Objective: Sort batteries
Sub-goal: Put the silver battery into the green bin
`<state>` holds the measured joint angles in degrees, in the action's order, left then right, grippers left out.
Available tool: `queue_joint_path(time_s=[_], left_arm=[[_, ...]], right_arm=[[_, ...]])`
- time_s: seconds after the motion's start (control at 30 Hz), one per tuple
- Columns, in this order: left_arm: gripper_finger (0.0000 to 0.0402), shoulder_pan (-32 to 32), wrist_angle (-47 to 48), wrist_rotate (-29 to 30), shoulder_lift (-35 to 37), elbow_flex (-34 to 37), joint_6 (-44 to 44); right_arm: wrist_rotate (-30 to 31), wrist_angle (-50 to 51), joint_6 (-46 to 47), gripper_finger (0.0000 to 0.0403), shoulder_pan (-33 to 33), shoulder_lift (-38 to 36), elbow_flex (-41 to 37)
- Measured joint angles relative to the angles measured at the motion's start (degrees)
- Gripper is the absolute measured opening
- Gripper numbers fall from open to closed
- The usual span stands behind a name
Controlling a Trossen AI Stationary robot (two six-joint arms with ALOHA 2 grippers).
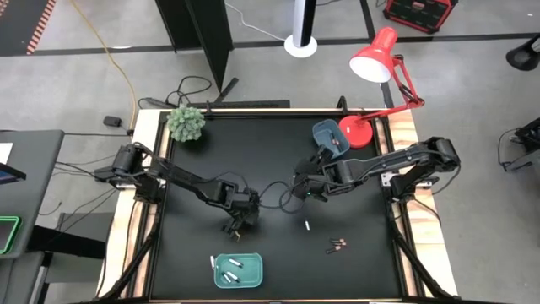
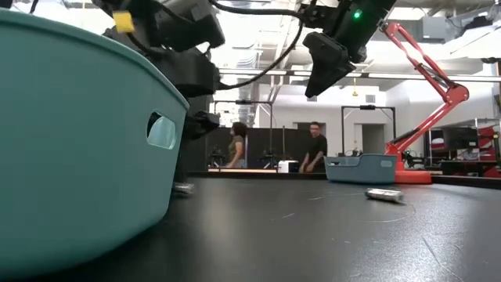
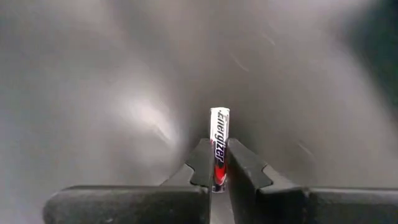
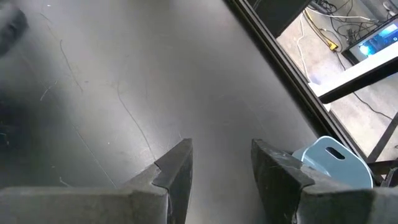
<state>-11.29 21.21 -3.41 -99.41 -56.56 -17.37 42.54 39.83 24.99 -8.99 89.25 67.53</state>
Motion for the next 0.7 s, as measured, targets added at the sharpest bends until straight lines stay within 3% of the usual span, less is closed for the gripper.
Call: queue_joint_path(time_s=[0.2,0.4,0.53,0.7], left_arm=[[0.0017,-4.1,1.1,-4.0,10.3,-0.2,-0.5],[0.0017,-13.1,-3.4,-9.5,15.5,-0.3,0.8],[0.0016,-18.6,-6.5,-9.0,13.8,-0.2,5.0],[0.0033,-22.5,-7.7,-1.6,10.5,-0.3,11.7]], right_arm=[[0.0,0.2,-0.1,0.0177,0.0,0.0,0.0],[0.0,0.2,-0.2,0.0177,0.0,0.0,0.0],[0.0,0.3,-0.2,0.0177,0.0,0.0,0.0],[-0.1,0.2,0.3,0.0177,-0.4,0.0,0.0]])
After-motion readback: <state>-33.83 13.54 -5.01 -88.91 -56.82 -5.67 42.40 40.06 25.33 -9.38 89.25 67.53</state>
